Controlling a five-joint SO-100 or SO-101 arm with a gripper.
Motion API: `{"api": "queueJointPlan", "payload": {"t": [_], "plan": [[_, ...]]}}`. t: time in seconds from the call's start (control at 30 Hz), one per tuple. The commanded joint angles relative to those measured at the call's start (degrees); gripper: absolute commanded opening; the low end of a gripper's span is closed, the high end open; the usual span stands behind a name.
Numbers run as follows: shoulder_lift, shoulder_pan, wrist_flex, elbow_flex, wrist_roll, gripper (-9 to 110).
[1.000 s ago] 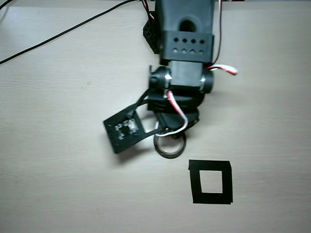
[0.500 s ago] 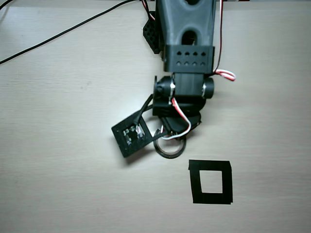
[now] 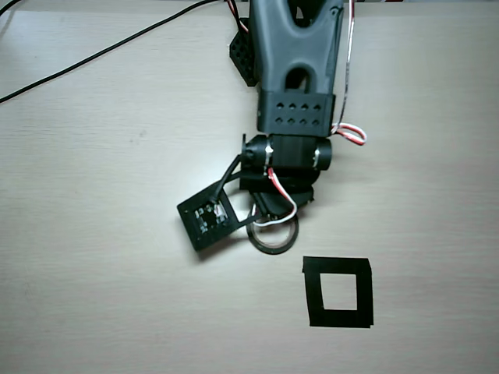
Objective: Grasp a tape and put it in the target area.
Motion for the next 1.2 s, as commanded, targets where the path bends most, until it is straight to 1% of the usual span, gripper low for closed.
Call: {"api": "queueJointPlan", "payload": {"t": [0.0, 0.2, 0.4, 0.6, 0.77, 0.93, 1.17], "plan": [[-0.4, 0.4, -0.5, 0.1, -0.4, 9], [-1.4, 0.4, -1.7, 0.4, -1.1, 7], [-1.5, -0.2, -2.4, 0.3, -2.7, 0], [-0.4, -0.3, 0.2, -2.3, -3.8, 0], [-0.7, -1.5, 7.4, -13.3, -5.0, 0], [-6.9, -4.0, 14.9, -28.5, -4.7, 0], [-17.3, -8.4, 18.6, -41.4, -2.6, 0]]}}
